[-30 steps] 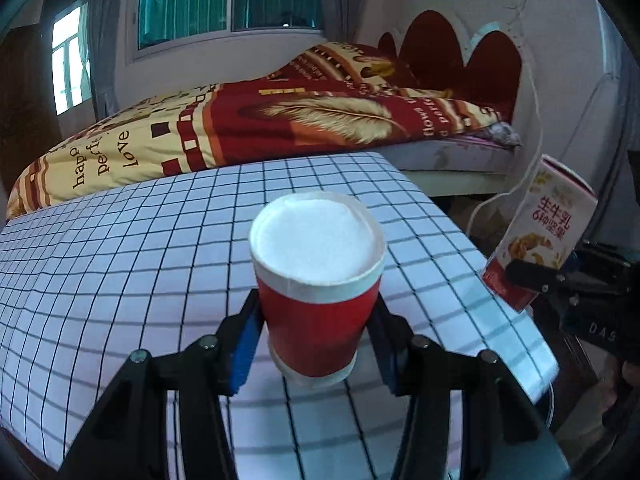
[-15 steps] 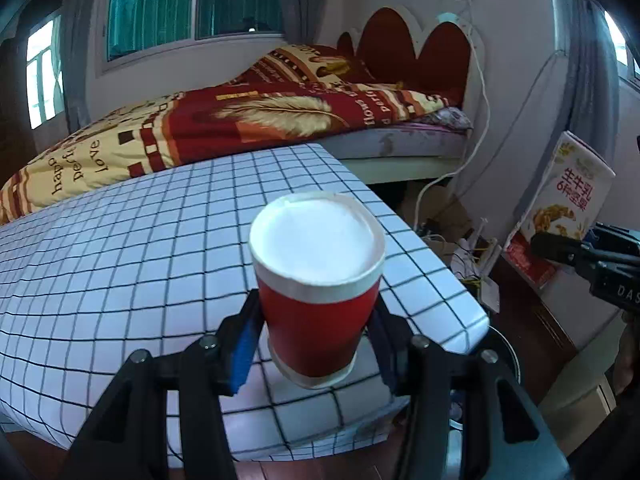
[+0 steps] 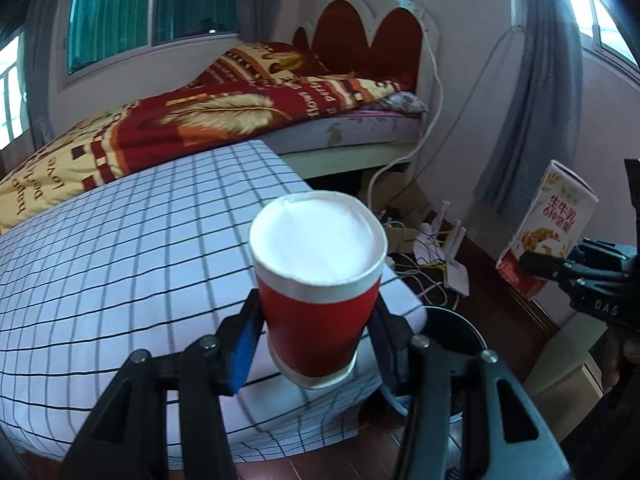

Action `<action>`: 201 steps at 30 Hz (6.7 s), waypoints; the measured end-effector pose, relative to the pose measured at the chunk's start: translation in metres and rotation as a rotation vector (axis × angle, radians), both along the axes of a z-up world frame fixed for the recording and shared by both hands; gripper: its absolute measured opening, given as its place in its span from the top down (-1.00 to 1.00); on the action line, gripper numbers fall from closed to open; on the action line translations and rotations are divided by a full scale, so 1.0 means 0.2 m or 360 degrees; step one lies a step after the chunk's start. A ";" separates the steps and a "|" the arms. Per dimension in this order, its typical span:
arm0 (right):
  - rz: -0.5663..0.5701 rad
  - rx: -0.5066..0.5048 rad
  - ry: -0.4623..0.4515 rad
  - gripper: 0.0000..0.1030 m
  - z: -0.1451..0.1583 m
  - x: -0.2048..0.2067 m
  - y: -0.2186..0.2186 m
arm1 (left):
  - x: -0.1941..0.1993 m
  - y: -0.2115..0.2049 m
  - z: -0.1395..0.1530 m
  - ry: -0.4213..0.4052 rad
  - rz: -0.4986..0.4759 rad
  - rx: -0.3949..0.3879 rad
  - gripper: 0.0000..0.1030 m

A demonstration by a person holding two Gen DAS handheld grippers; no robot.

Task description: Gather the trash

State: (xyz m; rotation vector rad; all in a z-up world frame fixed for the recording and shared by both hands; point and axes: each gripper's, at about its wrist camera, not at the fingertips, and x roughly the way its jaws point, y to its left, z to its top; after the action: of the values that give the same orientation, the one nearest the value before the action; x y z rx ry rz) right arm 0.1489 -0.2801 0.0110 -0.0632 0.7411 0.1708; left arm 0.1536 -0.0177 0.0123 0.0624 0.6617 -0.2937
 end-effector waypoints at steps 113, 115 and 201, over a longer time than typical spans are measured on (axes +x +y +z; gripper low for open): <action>-0.0344 -0.0056 0.0181 -1.00 -0.14 -0.56 -0.07 | -0.54 -0.19 -0.12 0.0134 0.0027 0.0152 -0.99; -0.0326 -0.0060 0.0146 -1.00 -0.08 -0.58 -0.03 | -0.57 -0.17 -0.08 0.0111 0.0042 0.0139 -0.99; -0.0243 -0.0138 -0.0163 -1.00 0.40 -1.01 0.15 | -0.91 -0.05 0.30 -0.0177 0.0116 0.0067 -0.99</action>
State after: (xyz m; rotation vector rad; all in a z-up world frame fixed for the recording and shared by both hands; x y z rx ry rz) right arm -0.0525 -0.2492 0.0901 -0.0965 0.6480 -0.0102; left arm -0.0277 -0.0286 0.0725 0.0940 0.5586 -0.2043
